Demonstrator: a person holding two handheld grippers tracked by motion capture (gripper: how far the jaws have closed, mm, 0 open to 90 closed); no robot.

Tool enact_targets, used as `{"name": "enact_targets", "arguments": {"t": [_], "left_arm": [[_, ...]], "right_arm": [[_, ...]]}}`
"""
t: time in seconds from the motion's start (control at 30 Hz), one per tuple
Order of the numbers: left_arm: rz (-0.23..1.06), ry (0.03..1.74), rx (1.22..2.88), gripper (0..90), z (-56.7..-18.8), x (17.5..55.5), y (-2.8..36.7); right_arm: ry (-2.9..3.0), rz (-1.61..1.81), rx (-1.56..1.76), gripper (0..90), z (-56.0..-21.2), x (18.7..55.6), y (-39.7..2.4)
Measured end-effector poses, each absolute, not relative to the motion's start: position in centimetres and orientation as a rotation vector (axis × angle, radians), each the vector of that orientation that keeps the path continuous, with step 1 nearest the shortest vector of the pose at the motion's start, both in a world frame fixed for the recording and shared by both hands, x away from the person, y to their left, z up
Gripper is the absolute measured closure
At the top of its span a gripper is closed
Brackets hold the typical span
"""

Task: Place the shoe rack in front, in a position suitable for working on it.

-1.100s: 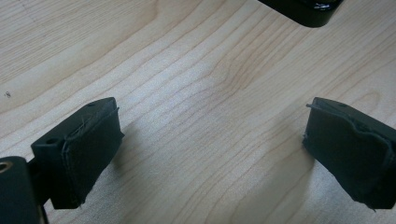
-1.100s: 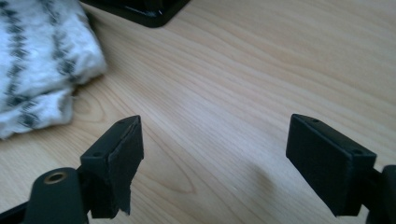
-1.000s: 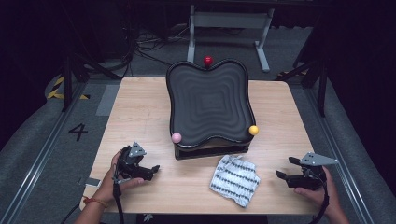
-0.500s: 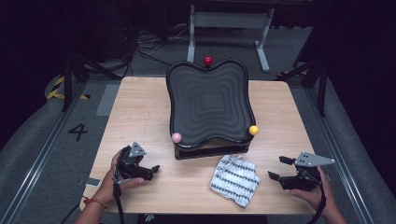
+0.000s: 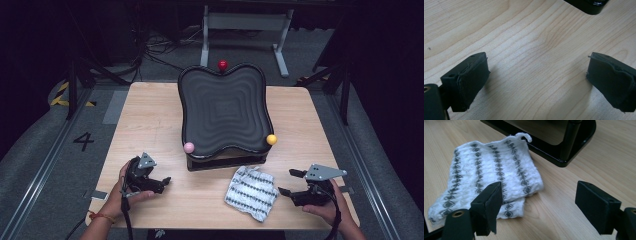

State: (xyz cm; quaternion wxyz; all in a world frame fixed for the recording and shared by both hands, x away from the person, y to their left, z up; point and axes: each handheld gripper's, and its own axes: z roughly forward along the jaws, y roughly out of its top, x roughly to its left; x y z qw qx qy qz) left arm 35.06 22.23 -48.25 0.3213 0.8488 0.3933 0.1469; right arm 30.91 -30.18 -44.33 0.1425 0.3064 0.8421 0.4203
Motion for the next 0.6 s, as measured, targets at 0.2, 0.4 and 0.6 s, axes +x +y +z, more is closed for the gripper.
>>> {"name": "enact_targets", "arguments": {"t": [0.2, 0.4, 0.6], "left_arm": [[0.386, 1.030, 2.231, 4.6, -48.3, 35.1, 22.2], [0.387, 1.030, 2.233, 4.6, -48.2, 35.1, 22.3], [0.386, 1.030, 2.230, 4.6, -48.3, 35.1, 22.2]], "right_arm": [[2.468, 1.221, 0.823, 22.7, -44.2, 30.8, -28.9], [2.502, 1.242, 0.774, 22.8, -44.2, 30.6, -27.8], [2.537, 1.242, 0.721, 22.8, -43.9, 30.6, -26.2]]}}
